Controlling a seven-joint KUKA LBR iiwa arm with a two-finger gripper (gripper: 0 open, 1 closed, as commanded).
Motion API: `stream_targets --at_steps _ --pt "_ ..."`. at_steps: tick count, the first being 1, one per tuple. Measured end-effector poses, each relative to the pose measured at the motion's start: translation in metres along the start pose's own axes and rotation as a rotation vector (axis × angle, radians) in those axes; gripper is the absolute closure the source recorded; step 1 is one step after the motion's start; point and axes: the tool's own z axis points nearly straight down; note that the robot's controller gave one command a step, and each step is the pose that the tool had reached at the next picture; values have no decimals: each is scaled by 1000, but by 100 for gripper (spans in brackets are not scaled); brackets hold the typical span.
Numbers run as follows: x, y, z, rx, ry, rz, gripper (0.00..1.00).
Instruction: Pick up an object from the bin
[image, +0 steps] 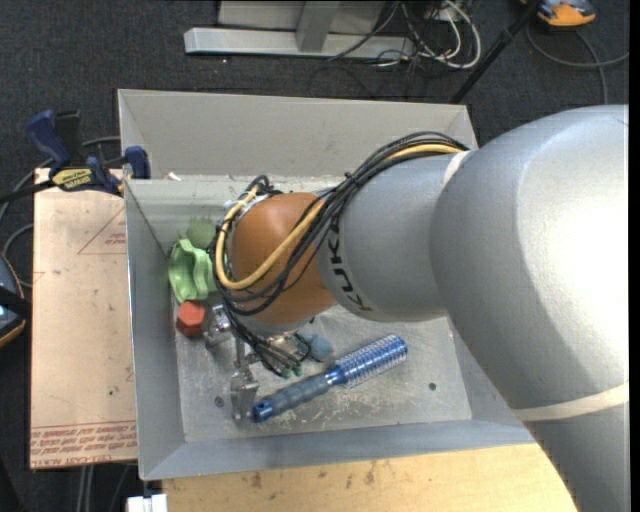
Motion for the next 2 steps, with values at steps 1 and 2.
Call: stream_targets --at_steps 1,2 --pt "56 -52 -25 0 11 -455 0" --pt "52 -110 -59 1 6 -784 0"
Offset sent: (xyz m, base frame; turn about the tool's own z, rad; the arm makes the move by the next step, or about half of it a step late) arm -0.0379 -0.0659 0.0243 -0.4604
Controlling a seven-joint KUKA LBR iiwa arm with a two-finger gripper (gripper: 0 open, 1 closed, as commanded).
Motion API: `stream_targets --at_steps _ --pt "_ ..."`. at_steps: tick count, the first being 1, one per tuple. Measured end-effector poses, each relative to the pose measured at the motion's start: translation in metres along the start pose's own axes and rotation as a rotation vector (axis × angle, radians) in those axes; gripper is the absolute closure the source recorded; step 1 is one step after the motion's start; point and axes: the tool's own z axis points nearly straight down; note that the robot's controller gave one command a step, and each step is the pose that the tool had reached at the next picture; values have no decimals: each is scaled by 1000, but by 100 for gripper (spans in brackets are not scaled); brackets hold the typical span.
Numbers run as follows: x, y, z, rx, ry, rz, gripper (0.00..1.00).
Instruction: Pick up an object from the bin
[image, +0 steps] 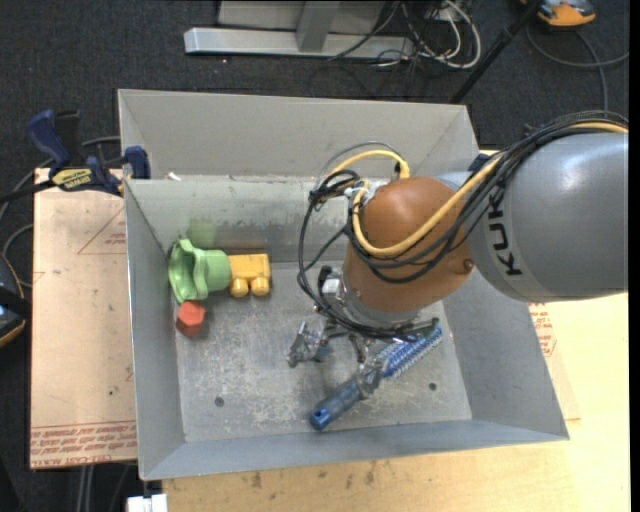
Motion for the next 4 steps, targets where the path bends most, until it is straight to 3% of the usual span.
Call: stream_targets --at_steps 1,2,3,4 --pt "52 17 18 -8 5 -104 0" --pt "9 22 49 -6 -1 -283 0" --pt "10 21 49 -6 0 -280 100" --pt "-7 29 -116 2 -4 -333 100"
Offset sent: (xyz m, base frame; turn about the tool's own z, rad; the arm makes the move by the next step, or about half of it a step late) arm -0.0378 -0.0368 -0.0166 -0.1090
